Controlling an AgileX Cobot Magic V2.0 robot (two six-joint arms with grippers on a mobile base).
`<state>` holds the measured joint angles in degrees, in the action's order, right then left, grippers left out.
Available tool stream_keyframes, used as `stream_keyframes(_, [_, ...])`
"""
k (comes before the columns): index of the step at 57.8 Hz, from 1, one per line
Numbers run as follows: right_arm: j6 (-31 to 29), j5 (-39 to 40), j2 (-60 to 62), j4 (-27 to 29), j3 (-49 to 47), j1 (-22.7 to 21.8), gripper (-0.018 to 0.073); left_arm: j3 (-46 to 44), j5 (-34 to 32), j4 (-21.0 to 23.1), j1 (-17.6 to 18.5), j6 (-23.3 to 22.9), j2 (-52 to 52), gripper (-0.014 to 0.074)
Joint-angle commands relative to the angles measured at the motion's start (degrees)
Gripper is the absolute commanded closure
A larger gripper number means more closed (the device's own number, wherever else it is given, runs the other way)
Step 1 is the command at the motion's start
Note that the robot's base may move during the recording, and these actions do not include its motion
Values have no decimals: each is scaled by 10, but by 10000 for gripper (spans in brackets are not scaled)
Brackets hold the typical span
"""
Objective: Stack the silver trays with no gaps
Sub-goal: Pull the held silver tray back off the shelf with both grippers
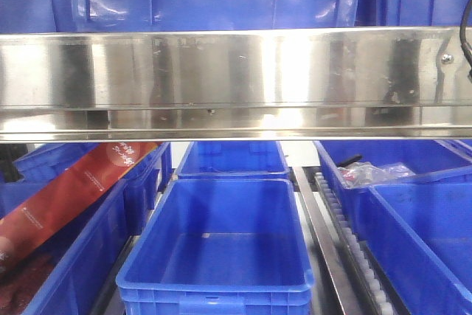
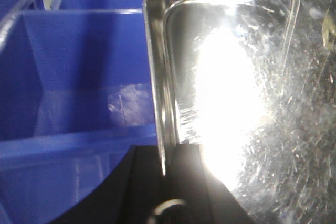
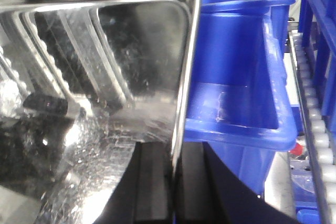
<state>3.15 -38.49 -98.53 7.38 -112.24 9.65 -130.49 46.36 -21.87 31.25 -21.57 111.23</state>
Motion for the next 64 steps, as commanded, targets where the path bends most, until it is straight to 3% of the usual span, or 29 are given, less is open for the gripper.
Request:
stream_keyframes(1, [-11,26,10,-6,-7,1,638,-6,-24,-41,-2,4,-12,603])
stream_keyframes(64, [-11,27,10,-6,-7,1,638,-6,-27,-44,-2,4,-12,603])
